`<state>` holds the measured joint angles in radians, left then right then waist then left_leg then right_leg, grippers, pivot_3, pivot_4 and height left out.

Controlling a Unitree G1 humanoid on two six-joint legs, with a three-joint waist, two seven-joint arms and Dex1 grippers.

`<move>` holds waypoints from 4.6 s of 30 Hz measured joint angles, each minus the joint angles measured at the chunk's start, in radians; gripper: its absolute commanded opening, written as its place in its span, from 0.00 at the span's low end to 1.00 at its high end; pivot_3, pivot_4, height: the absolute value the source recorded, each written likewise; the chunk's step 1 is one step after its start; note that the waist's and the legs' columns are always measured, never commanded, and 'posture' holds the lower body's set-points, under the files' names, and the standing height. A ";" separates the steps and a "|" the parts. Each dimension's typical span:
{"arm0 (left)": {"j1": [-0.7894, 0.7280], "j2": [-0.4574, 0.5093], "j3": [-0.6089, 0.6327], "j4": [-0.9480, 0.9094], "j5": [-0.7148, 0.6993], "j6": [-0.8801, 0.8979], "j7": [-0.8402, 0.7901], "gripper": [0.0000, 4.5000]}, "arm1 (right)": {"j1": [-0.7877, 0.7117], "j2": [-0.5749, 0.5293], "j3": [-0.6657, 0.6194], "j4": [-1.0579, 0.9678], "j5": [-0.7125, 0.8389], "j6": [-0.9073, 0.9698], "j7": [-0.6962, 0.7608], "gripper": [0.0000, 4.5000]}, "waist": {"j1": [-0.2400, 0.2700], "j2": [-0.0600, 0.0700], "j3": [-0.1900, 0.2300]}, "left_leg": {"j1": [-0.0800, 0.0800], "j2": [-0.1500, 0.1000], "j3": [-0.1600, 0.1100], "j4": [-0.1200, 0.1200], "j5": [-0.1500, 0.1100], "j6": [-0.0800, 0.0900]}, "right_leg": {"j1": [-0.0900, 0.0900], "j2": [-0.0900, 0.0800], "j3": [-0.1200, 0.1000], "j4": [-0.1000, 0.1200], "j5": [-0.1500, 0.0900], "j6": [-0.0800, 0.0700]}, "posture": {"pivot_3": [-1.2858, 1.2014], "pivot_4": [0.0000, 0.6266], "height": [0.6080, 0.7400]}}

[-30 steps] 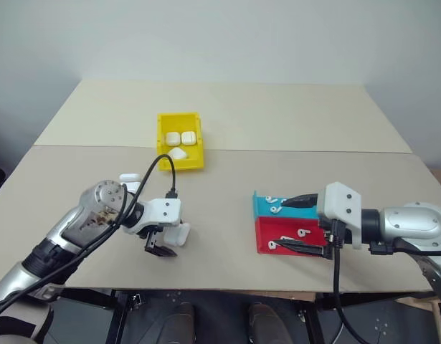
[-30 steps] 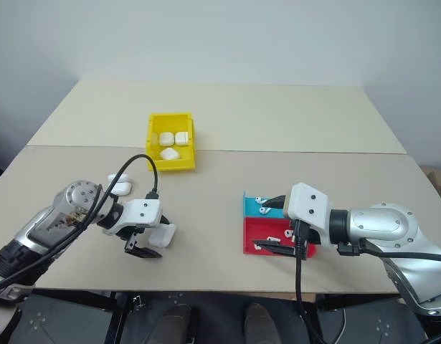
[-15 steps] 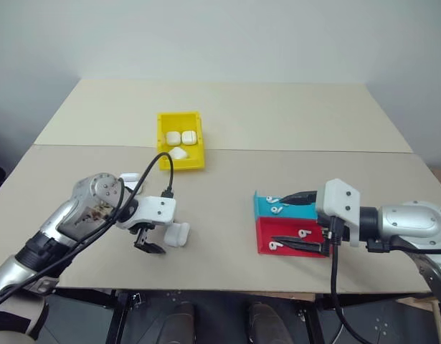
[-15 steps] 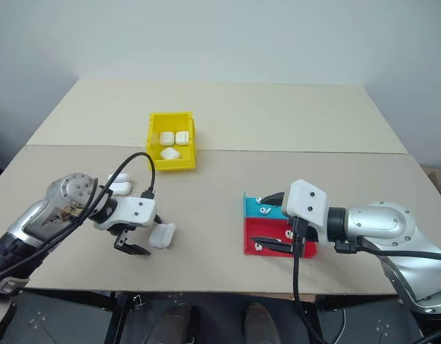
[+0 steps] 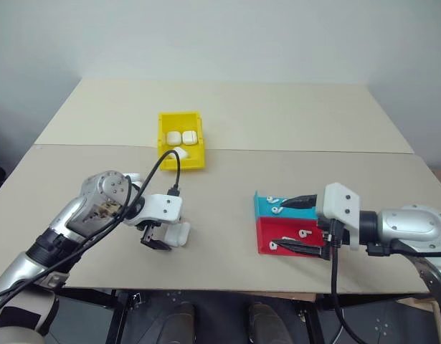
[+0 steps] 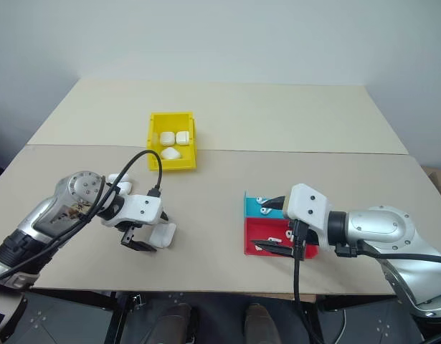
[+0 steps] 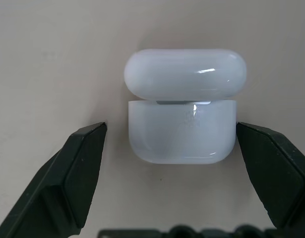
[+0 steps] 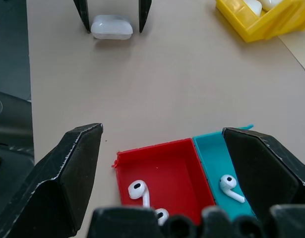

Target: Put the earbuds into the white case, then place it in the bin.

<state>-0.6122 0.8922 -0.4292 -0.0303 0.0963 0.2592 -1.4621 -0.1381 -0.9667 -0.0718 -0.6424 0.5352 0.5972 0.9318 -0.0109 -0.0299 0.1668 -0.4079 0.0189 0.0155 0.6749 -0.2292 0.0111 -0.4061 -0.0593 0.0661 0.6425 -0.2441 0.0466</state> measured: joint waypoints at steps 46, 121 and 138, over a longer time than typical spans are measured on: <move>0.062 -0.687 0.511 -0.133 -0.951 0.181 0.271 0.61 | -0.039 -0.106 -0.084 0.116 -0.016 -0.043 0.146 1.00 | 0.007 0.000 0.000 | 0.000 -0.002 -0.005 0.003 -0.002 0.003 | 0.003 -0.002 0.000 -0.001 0.001 0.002 | 0.52 0.24 1.00; 0.156 -0.619 0.408 -0.267 -0.884 0.072 0.348 0.61 | -0.397 -0.081 0.529 0.436 -0.678 -0.195 0.481 0.14 | -0.003 0.002 -0.001 | 0.001 -0.001 -0.006 0.002 -0.002 0.003 | 0.002 -0.001 0.001 -0.001 0.000 0.001 | 0.52 0.24 1.00; 0.063 -0.648 0.408 -0.179 -0.889 0.069 0.282 0.61 | -0.292 0.234 -0.310 0.232 0.110 0.162 0.267 0.14 | -0.004 0.002 -0.001 | 0.000 -0.002 -0.009 0.002 -0.002 0.003 | 0.002 -0.001 0.001 -0.001 0.000 0.001 | 0.52 0.24 1.00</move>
<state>-0.5496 0.2442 -0.0216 -0.2092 -0.7932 0.3278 -1.1801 -0.4299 -0.7323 -0.3816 -0.4106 0.6456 0.7595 1.1993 -0.0151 -0.0282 0.1661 -0.4075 0.0173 0.0066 0.6764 -0.2313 0.0142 -0.4037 -0.0601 0.0667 0.6414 -0.2436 0.0479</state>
